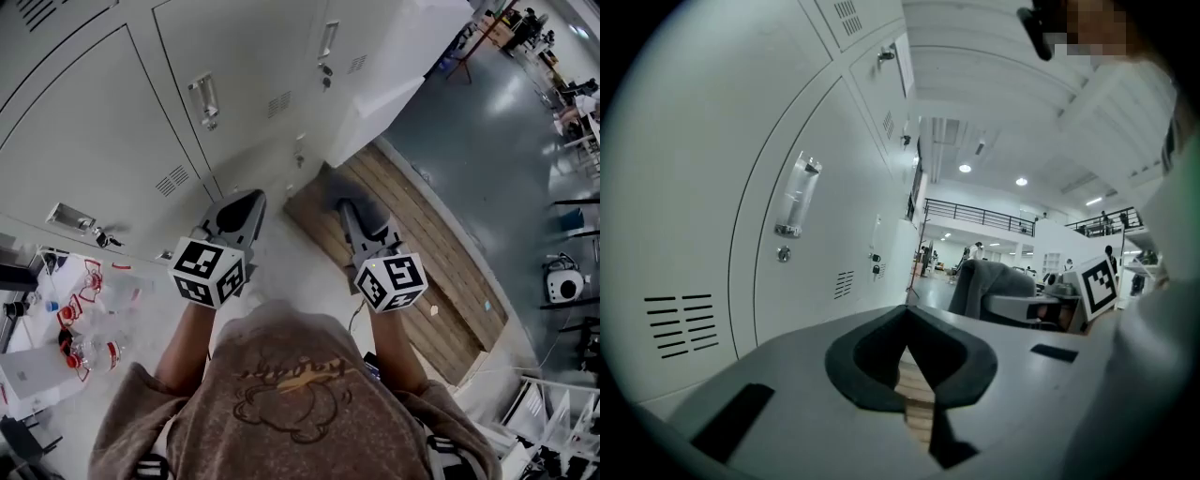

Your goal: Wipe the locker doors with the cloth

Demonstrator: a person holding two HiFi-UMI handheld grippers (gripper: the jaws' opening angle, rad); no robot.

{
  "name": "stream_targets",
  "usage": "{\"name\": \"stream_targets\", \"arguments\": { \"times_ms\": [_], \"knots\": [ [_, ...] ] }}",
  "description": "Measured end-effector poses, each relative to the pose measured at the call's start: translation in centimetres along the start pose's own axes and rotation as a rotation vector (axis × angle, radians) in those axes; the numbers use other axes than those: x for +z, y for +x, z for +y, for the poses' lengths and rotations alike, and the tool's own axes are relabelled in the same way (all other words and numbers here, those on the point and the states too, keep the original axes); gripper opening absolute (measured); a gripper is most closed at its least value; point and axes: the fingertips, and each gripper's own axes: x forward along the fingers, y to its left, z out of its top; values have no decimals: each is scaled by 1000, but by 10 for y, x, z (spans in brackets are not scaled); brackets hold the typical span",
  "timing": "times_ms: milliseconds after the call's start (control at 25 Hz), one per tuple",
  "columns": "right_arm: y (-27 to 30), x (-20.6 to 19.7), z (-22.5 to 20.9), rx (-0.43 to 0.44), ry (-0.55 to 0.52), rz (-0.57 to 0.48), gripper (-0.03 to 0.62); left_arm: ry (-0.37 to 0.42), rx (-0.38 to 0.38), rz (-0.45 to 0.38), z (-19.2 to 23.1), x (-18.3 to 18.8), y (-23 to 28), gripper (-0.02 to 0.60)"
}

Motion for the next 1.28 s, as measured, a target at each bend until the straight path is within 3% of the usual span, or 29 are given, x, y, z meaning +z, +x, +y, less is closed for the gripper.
{"name": "stream_targets", "arguments": {
  "times_ms": [280, 680, 1280],
  "knots": [
    [-14, -31, 1, -62, 70, -4, 38, -11, 15, -12, -2, -14, -4, -2],
    [-10, -68, 8, -41, 79, 41, 37, -14, 55, -39, 8, -31, -11, -2],
    [-4, -73, 17, -27, 84, 53, 37, -9, 83, -17, 18, -37, -13, -2]
  ]
}}
